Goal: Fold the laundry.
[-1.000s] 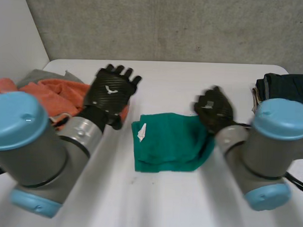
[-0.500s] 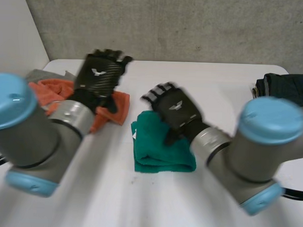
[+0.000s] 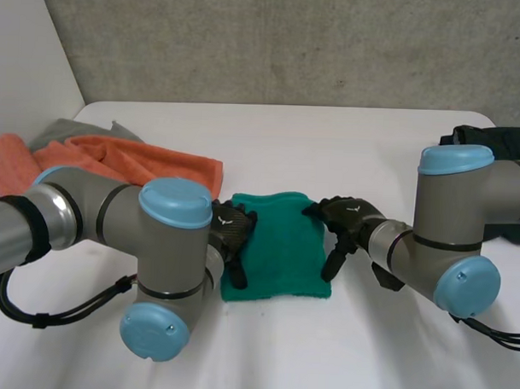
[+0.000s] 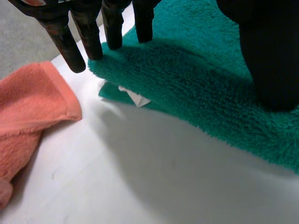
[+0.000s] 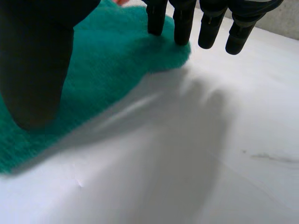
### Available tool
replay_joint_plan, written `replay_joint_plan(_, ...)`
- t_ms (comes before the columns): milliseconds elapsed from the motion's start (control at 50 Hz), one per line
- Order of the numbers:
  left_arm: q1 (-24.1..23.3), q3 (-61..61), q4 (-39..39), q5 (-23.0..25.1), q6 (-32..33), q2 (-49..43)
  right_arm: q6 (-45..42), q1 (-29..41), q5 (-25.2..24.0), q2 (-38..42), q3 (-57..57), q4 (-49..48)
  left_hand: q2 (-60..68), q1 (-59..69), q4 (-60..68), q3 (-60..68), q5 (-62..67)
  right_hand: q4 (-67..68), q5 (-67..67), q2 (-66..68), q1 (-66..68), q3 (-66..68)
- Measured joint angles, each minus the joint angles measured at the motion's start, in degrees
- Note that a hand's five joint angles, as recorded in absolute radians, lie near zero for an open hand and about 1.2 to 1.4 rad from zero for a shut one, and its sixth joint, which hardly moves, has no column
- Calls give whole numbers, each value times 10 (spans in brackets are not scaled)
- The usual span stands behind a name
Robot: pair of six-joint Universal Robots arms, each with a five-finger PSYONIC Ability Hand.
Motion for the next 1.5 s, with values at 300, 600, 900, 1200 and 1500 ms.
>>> replay_joint_plan(300,11,39,6,90,18,120,-96,79,116,-139,134,-123,0,0,0,0,0,0,0,0,0,0)
replay_joint_plan(600,42,96,-60,320,11,143,-116,155,124,-106,267,-322,0,0,0,0,0,0,0,0,0,0)
replay_joint_plan(900,42,89,-63,323,10,136,-174,148,122,-17,202,-393,0,0,0,0,0,17,7,14,2,18)
replay_joint_plan(1200,43,89,-63,324,9,137,-172,147,110,14,154,-406,0,0,0,0,0,558,490,529,457,532)
replay_joint_plan(1500,74,96,-60,321,7,176,-163,56,98,-55,56,-425,0,0,0,0,0,566,490,529,457,538)
